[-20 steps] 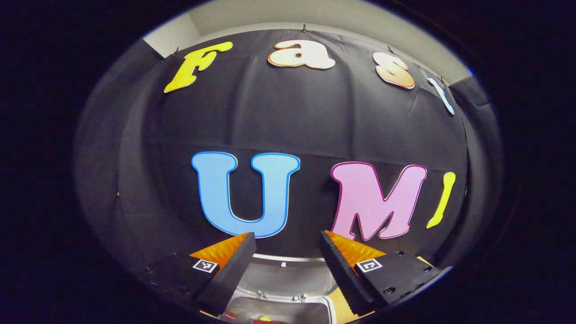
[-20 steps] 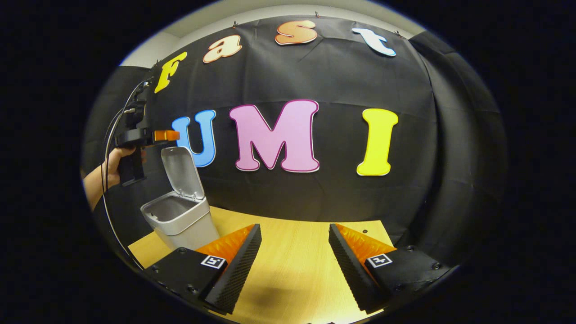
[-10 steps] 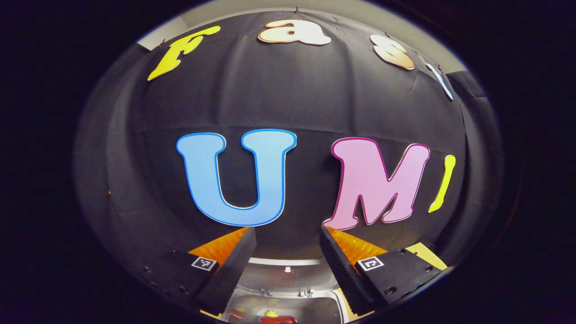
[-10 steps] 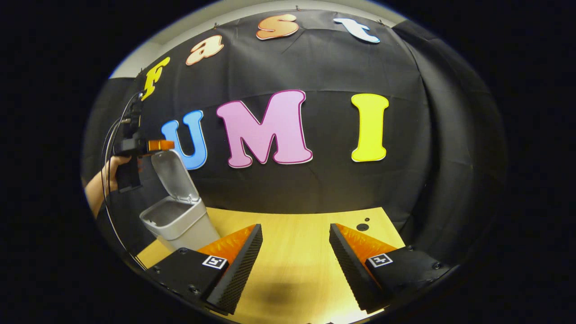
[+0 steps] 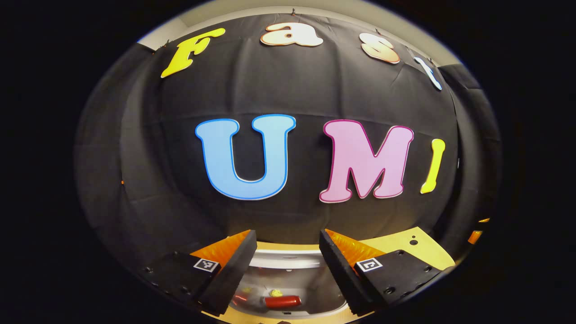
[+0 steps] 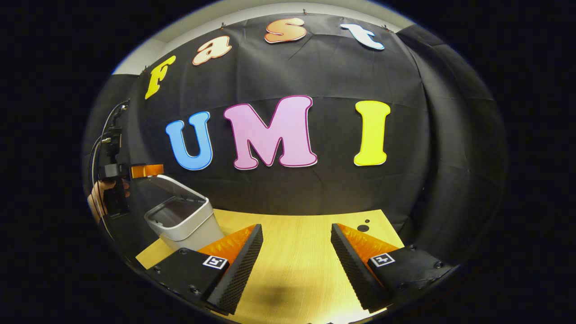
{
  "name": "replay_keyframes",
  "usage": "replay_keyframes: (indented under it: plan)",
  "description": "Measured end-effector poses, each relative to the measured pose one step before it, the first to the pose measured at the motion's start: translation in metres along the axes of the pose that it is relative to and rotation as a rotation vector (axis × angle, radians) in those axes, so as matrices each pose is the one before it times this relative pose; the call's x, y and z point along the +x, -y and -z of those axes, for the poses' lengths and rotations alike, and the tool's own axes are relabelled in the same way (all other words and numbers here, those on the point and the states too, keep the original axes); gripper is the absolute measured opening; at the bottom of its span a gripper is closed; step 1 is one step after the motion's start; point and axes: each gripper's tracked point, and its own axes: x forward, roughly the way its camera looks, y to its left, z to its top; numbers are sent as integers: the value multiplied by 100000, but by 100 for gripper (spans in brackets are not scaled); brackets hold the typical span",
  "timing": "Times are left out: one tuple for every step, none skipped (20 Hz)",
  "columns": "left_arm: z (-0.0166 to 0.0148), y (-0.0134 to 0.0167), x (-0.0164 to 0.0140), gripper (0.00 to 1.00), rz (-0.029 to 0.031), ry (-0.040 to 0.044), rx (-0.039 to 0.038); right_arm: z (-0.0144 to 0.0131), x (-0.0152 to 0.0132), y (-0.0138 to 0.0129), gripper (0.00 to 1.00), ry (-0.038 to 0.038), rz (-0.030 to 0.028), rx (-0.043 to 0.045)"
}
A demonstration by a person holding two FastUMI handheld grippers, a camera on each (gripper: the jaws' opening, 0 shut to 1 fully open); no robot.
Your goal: Press the lid of the desktop garbage bin to open it, pick up the crumpled paper on the desktop and throw it into the bin, then pick up the pop can on the desktop and drop it into the bin, and finally close the garbage bin lid.
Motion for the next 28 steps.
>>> replay_keyframes:
  plan:
    - [1160,-14,-563,95,552,-670,212,73,-221,-536,98,-265,482,705]
    - [1445,77,-572,95,937,-769,1532,-191,-167,-803,98,889,-237,1366]
    - [1197,-46,-422,98,409,608,1701,-280,-115,-627,98,511,404,338]
    - [1228,117,-602,98,1100,361,704,-153,-126,-556,98,545,627,-362]
    - [1094,194,-536,96,1192,507,-453,-362,-159,-467,98,971,892,-671]
    - [1087,14,-397,95,817,586,-1332,-255,-259,-390,98,1014,918,-586]
    - [1005,-74,-239,96,341,-510,-1663,-170,-316,-450,98,659,940,-708]
    - [1196,-9,-184,98,698,-855,-1683,77,-439,-351,98,306,1127,-907]
    - [887,-49,-53,98,284,-947,-768,193,-534,-207,98,-30,1134,-1051]
    - [1022,12,57,99,312,-1397,1013,331,-604,-321,98,-43,1178,-787]
    - [737,-4,61,98,127,-829,2869,412,-623,-199,98,-288,1106,-444]
    - [401,29,11,99,10,-39,2524,608,-581,-211,98,-437,923,-275]
    - [-133,17,-43,99,-238,880,1725,616,-603,-113,98,-767,1249,-181]
    - [46,72,-25,99,-69,260,1422,547,-464,-168,98,-757,807,-10]
    - [151,64,114,98,-316,18,760,597,-475,-219,98,-1089,527,-6]
    - [100,-29,121,99,-411,-634,252,476,-558,-92,98,-722,606,-271]
    - [126,133,127,99,84,-1409,93,291,-364,-21,98,-310,767,-333]
    - [159,132,100,100,329,-1019,291,261,-433,-72,98,-371,483,-295]
    - [24,255,212,100,899,-862,684,202,-385,-69,98,-204,321,-224]
    - [49,225,202,100,989,139,435,32,-260,-73,98,397,551,-345]
    - [-10,42,157,100,711,-637,-137,12,-206,18,98,400,613,-274]
    - [221,0,126,100,311,-592,-615,112,-80,-146,98,255,459,-143]
    - [-41,87,91,100,377,-647,531,65,-9,-101,98,229,289,28]
    - [87,45,32,100,256,-179,192,174,-125,-54,98,91,223,291]
    - [-227,-37,-40,100,21,-288,-157,129,-6,-105,98,183,-60,377]
    - [-623,-68,-84,100,3,1331,-804,146,-91,-80,98,-263,-216,340]
    - [-15,135,-253,99,257,-1266,-1680,11,6,-125,98,-35,-391,310]
    - [-680,-97,-684,99,-732,2214,-2667,-330,-259,-349,98,648,-252,250]
